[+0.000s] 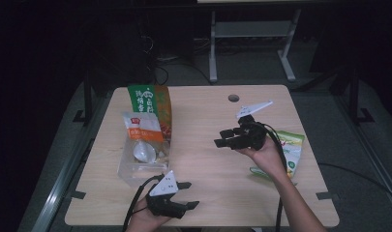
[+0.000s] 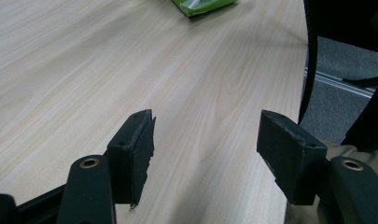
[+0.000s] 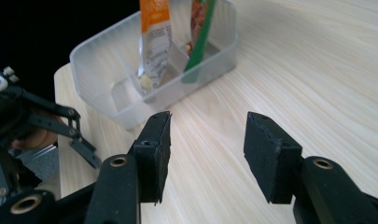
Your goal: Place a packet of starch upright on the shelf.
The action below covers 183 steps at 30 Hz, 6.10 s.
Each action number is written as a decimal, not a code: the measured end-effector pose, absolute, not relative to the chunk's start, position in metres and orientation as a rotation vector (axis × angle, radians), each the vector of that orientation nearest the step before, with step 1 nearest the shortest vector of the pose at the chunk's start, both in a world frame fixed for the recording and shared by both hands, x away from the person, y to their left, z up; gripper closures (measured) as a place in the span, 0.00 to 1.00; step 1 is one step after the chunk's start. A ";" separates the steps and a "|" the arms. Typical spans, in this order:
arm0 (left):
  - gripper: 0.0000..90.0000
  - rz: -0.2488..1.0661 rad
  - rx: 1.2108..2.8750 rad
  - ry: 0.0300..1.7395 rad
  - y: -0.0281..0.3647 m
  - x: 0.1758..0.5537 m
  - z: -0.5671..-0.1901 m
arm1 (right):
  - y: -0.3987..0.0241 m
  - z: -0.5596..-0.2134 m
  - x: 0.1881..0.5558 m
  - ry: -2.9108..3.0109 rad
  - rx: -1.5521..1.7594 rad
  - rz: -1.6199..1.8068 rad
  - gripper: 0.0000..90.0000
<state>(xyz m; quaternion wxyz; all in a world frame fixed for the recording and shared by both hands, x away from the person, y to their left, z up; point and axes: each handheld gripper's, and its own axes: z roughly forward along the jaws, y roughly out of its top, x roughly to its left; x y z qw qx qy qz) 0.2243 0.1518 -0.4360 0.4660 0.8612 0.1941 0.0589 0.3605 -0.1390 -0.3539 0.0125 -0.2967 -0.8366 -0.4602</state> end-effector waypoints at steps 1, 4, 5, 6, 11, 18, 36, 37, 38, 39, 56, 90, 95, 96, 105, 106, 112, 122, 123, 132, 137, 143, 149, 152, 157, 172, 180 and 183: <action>0.40 0.144 2.111 0.478 0.152 0.224 -0.436 | -0.143 -0.355 0.360 -2.612 -0.931 -1.435 0.56; 0.40 0.148 2.117 0.476 0.153 0.224 -0.435 | -0.154 -0.357 0.357 -2.609 -0.961 -1.430 0.55; 0.40 0.147 2.116 0.477 0.153 0.224 -0.435 | -0.158 -0.358 0.357 -2.615 -0.966 -1.428 0.55; 0.40 0.143 2.107 0.484 0.152 0.224 -0.435 | -0.161 -0.359 0.356 -2.607 -0.976 -1.429 0.54; 0.40 0.145 2.119 0.477 0.152 0.224 -0.435 | -0.177 -0.362 0.352 -2.597 -1.014 -1.427 0.53; 0.40 0.145 2.110 0.486 0.152 0.224 -0.435 | -0.200 -0.367 0.344 -2.609 -1.084 -1.397 0.50; 0.40 0.141 2.117 0.489 0.150 0.224 -0.436 | -0.265 -0.387 0.327 -2.627 -1.336 -1.292 0.49; 0.40 0.141 2.117 0.490 0.150 0.224 -0.436 | -0.269 -0.389 0.326 -2.627 -1.344 -1.290 0.49; 0.40 0.141 2.121 0.490 0.150 0.224 -0.436 | -0.272 -0.390 0.325 -2.623 -1.357 -1.283 0.49; 0.40 0.141 2.120 0.491 0.150 0.224 -0.436 | -0.275 -0.391 0.324 -2.609 -1.374 -1.283 0.49; 0.40 0.139 2.122 0.493 0.147 0.226 -0.439 | -0.343 -0.420 0.317 -2.559 -1.658 -1.168 0.44; 0.40 0.151 2.109 0.502 0.150 0.229 -0.436 | -0.341 -0.445 0.332 -2.372 -1.725 -1.240 0.98; 0.40 0.161 2.110 0.496 0.151 0.229 -0.435 | -0.336 -0.433 0.328 -2.371 -1.698 -1.320 0.98; 0.40 0.155 2.106 0.504 0.151 0.229 -0.435 | -0.335 -0.429 0.326 -2.375 -1.687 -1.342 0.98; 0.39 0.157 2.095 0.513 0.152 0.228 -0.433 | -0.313 -0.400 0.319 -2.463 -1.567 -1.406 0.98; 0.39 0.157 2.093 0.514 0.152 0.228 -0.433 | -0.310 -0.397 0.319 -2.467 -1.552 -1.409 0.98; 0.39 0.158 2.092 0.515 0.152 0.229 -0.433 | -0.290 -0.380 0.312 -2.499 -1.447 -1.460 0.99; 0.36 0.163 2.082 0.527 0.154 0.231 -0.432 | -0.235 -0.355 0.308 -2.603 -1.222 -1.496 0.99; 0.36 0.164 2.079 0.528 0.154 0.231 -0.432 | -0.231 -0.355 0.309 -2.604 -1.203 -1.499 0.99; 0.36 0.165 2.068 0.538 0.154 0.233 -0.429 | -0.186 -0.361 0.308 -2.576 -1.046 -1.529 0.99; 0.36 0.148 2.059 0.549 0.149 0.235 -0.428 | -0.173 -0.365 0.307 -2.530 -1.002 -1.573 0.99; 0.36 0.164 2.055 0.566 0.138 0.242 -0.427 | -0.161 -0.375 0.303 -2.506 -0.948 -1.600 0.99; 0.36 0.184 2.043 0.606 0.127 0.255 -0.426 | -0.160 -0.385 0.296 -2.587 -0.891 -1.570 0.99; 0.36 0.179 2.041 0.628 0.121 0.261 -0.426 | -0.163 -0.386 0.294 -2.605 -0.878 -1.566 0.98; 0.49 0.109 1.977 0.669 0.116 0.273 -0.424 | -0.172 -0.390 0.292 -2.603 -0.846 -1.556 0.98; 0.99 0.185 2.005 0.691 0.108 0.279 -0.414 | -0.165 -0.392 0.288 -2.718 -0.836 -1.491 0.98; 1.00 0.241 2.012 0.686 0.113 0.275 -0.410 | -0.157 -0.393 0.291 -2.743 -0.862 -1.468 0.90; 1.00 0.251 2.022 0.670 0.113 0.273 -0.409 | -0.155 -0.390 0.293 -2.727 -0.856 -1.476 0.81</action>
